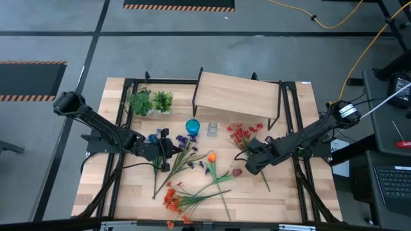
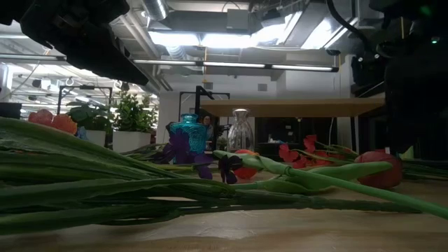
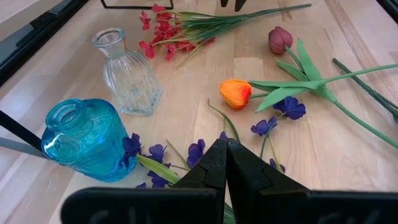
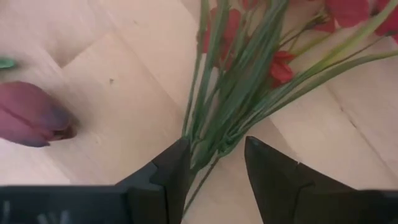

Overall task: Pick and place flowers into a vace then onto a shelf
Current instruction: Put the red flowers into the transparent vase

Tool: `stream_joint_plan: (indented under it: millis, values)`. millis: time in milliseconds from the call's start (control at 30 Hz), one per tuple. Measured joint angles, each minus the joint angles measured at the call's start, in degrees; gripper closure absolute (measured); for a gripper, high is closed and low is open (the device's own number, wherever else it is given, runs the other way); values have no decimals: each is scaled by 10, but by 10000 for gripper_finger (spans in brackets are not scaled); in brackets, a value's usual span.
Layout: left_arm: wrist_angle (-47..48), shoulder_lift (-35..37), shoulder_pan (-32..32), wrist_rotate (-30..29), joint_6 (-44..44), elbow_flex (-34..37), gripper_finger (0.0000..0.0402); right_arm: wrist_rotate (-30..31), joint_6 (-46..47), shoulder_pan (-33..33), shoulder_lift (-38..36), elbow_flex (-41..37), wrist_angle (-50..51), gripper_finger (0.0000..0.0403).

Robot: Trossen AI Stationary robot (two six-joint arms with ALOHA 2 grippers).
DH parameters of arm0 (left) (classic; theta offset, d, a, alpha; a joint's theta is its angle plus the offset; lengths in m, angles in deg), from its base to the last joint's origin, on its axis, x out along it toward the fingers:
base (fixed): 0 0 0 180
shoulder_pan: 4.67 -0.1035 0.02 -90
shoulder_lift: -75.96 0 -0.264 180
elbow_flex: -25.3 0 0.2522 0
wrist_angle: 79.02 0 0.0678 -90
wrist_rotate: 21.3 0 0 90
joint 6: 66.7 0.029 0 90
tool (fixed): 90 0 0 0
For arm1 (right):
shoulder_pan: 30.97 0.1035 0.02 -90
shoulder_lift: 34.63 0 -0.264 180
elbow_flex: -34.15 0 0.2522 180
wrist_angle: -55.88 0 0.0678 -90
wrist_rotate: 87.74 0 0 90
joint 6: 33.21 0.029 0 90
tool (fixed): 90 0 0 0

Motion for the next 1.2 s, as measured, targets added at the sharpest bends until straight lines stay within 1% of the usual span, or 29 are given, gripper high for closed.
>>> stream_joint_plan:
  millis: [133, 467, 667, 733, 833, 1000, 1033, 1200]
  values:
    - [0, 0, 0, 0, 0, 0, 398, 0, 0, 2, 0, -13, -37, 248]
    - [0, 0, 0, 0, 0, 0, 398, 3, 0, 2, -1, -92, -127, 248]
    - [0, 0, 0, -6, 0, 0, 398, 13, -1, 2, -2, -107, -164, 253]
    - [0, 0, 0, -6, 0, 0, 398, 13, -1, 2, -2, -108, -167, 264]
    - [0, 0, 0, -6, 0, 0, 398, 12, 0, 2, -2, -108, -169, 297]
    - [0, 0, 0, -6, 0, 0, 398, 10, 0, 2, -2, -108, -172, 382]
    - [0, 0, 0, -6, 0, 0, 398, 11, 0, 2, -2, -108, -173, 390]
    - [0, 0, 0, -7, 1, 0, 398, 20, 0, 2, -1, -109, -181, 394]
